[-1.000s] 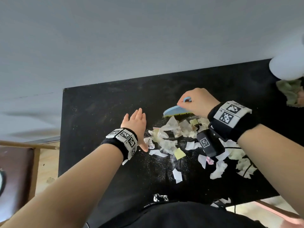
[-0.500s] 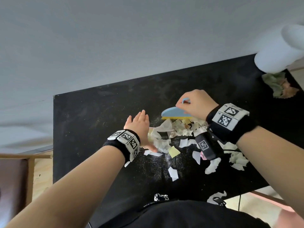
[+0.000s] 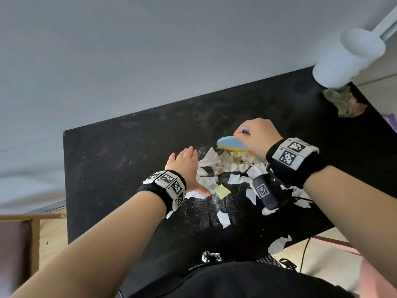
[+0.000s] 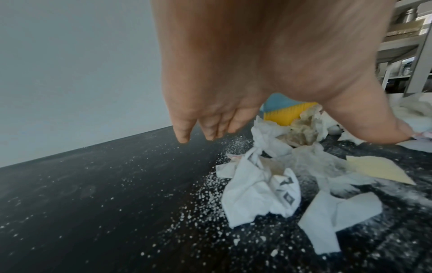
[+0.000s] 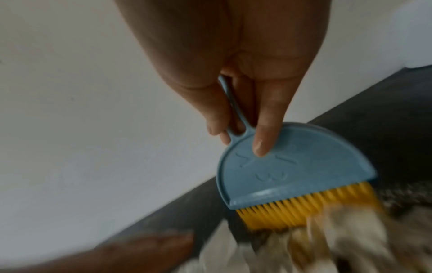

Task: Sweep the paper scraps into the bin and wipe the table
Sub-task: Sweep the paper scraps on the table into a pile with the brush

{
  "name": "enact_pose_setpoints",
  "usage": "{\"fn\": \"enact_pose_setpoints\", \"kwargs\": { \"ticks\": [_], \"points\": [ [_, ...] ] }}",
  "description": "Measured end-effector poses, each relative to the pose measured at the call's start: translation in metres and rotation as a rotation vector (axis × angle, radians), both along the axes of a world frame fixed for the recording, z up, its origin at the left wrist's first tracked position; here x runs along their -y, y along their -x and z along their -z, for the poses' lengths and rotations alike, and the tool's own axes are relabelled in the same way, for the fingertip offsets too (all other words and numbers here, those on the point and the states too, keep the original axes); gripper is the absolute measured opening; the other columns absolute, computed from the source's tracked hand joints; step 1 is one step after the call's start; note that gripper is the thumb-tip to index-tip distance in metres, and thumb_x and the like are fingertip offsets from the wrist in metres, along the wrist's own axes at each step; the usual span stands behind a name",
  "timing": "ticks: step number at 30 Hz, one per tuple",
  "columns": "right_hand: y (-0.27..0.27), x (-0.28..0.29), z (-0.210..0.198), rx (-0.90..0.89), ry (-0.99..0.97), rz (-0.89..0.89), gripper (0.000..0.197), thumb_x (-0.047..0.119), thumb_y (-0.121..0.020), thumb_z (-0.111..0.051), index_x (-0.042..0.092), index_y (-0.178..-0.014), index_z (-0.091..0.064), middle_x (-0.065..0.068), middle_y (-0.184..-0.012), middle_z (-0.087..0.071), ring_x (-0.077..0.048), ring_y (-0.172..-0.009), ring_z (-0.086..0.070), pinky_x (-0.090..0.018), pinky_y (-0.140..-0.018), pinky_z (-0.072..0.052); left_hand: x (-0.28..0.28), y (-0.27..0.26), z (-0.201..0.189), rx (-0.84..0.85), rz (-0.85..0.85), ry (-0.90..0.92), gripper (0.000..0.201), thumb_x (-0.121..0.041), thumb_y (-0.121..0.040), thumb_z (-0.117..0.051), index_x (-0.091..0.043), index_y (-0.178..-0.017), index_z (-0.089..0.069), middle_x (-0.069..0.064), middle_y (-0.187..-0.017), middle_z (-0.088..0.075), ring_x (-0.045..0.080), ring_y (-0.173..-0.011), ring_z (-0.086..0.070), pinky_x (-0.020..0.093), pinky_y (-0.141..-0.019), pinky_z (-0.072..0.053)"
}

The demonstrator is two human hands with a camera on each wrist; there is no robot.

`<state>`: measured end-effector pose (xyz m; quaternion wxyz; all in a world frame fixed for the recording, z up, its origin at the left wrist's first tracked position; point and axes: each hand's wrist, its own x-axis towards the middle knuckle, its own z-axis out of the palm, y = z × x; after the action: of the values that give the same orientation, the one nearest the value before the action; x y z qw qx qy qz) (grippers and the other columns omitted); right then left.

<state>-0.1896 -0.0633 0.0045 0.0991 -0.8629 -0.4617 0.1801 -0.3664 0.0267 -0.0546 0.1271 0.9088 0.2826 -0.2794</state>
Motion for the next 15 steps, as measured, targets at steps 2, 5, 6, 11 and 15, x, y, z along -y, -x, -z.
{"fn": "enact_pose_setpoints", "kwargs": {
  "ticks": [2,5,6,11,15],
  "points": [
    [-0.019,0.0,-0.008,0.054,-0.045,0.097,0.029,0.019,-0.094,-0.046,0.003,-0.098,-0.069,-0.015,-0.101,-0.07,-0.032,-0.096,-0.062,-0.032,-0.082,-0.046,0.003,0.001,-0.003,0.013,0.018,-0.004,0.133,-0.076,-0.06,-0.066,-0.007,-0.151,0.001,0.005,-0.16,0.003,0.021,-0.147,0.0,0.044,-0.118,-0.004],
    [-0.041,0.005,-0.011,0.127,0.021,0.208,0.032,0.016,-0.095,-0.042,-0.001,-0.096,-0.068,-0.023,-0.101,-0.068,-0.038,-0.096,-0.061,-0.036,-0.081,-0.046,0.009,0.003,-0.005,0.029,0.037,-0.014,0.131,-0.076,-0.062,-0.065,-0.008,-0.152,0.001,0.005,-0.16,0.003,0.02,-0.147,0.0,0.044,-0.118,-0.004],
    [-0.041,0.008,-0.007,0.134,0.051,0.219,0.031,0.015,-0.094,-0.042,-0.002,-0.095,-0.068,-0.023,-0.101,-0.067,-0.039,-0.096,-0.061,-0.036,-0.08,-0.046,0.011,0.004,-0.006,0.034,0.04,-0.014,0.131,-0.076,-0.062,-0.065,-0.008,-0.152,0.001,0.005,-0.16,0.003,0.02,-0.147,0.0,0.044,-0.119,-0.004],
    [0.006,0.029,0.015,-0.008,0.064,0.132,0.027,0.019,-0.093,-0.047,0.005,-0.1,-0.069,-0.015,-0.103,-0.07,-0.033,-0.096,-0.062,-0.038,-0.086,-0.049,0.018,0.01,-0.007,0.051,0.07,-0.009,0.13,-0.075,-0.062,-0.066,-0.008,-0.151,0.001,0.004,-0.16,0.002,0.02,-0.147,0.0,0.044,-0.119,-0.004],
    [0.018,0.043,0.006,-0.072,-0.04,0.144,0.023,0.02,-0.092,-0.051,0.009,-0.099,-0.071,-0.009,-0.104,-0.07,-0.027,-0.098,-0.062,-0.029,-0.084,-0.044,0.022,0.011,-0.006,0.067,0.093,-0.025,0.131,-0.073,-0.063,-0.067,-0.006,-0.151,0.005,0.006,-0.16,0.005,0.022,-0.147,0.002,0.043,-0.119,-0.005]
  ]
}}
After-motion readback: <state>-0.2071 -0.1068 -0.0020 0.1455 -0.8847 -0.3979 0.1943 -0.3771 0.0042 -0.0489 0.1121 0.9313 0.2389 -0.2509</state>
